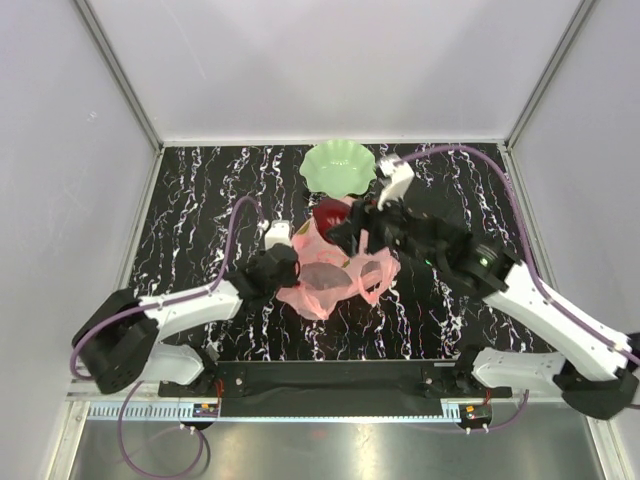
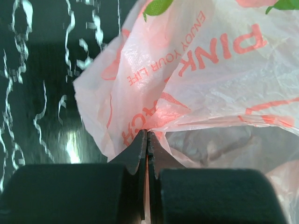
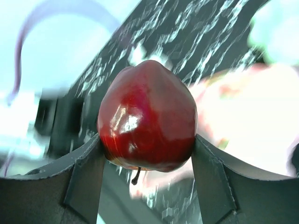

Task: Untie the knot of the plastic bag and take out the fruit

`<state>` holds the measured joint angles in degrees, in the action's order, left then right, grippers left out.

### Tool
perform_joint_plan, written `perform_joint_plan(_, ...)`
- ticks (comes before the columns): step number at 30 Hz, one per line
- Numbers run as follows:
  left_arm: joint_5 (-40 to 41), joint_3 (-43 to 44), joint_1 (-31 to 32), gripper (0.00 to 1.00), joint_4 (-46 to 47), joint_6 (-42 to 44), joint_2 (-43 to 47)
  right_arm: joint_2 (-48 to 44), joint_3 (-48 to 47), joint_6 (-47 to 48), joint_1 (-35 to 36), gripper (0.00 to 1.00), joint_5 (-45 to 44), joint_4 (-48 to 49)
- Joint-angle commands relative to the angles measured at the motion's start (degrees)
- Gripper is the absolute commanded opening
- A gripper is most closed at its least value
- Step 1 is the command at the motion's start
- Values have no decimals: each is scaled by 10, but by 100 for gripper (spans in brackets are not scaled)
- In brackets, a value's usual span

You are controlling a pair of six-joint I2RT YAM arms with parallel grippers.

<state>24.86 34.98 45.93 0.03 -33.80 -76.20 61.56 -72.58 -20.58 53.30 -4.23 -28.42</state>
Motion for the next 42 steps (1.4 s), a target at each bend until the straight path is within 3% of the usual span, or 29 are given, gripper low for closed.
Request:
perform_joint_plan(1,-4,-27,25,0,9,-36,71,87,-78,16,-28,0,-69,-22)
perform_joint_plan(6,13,-54,56,0,-47,-61,156,202,-164,19,-114,0,-50,16)
perform_joint_plan(12,29,-52,81,0,-126,-86,266,383,-331,35,-199,0,-18,0)
perform_joint_plan(17,30,-32,83,0,-174,-91,290,527,-436,42,-255,0,11,-18)
perform_joint_plan(21,43,-20,91,0,-217,-93,308,628,-571,55,-282,0,16,-80)
perform_joint_plan(29,58,-41,93,0,-247,-115,347,766,-670,60,-312,1,41,-128)
perform_joint_plan(33,65,-27,93,0,-248,-113,342,792,-670,61,-315,3,70,-115)
perform_joint_plan(37,72,-14,93,0,-249,-107,328,819,-687,59,-315,13,84,-115)
perform_joint_plan(40,83,-7,93,0,-248,-101,315,837,-718,58,-317,46,87,-138)
perform_joint_plan(42,87,-5,93,0,-242,-96,312,834,-721,62,-319,54,89,-141)
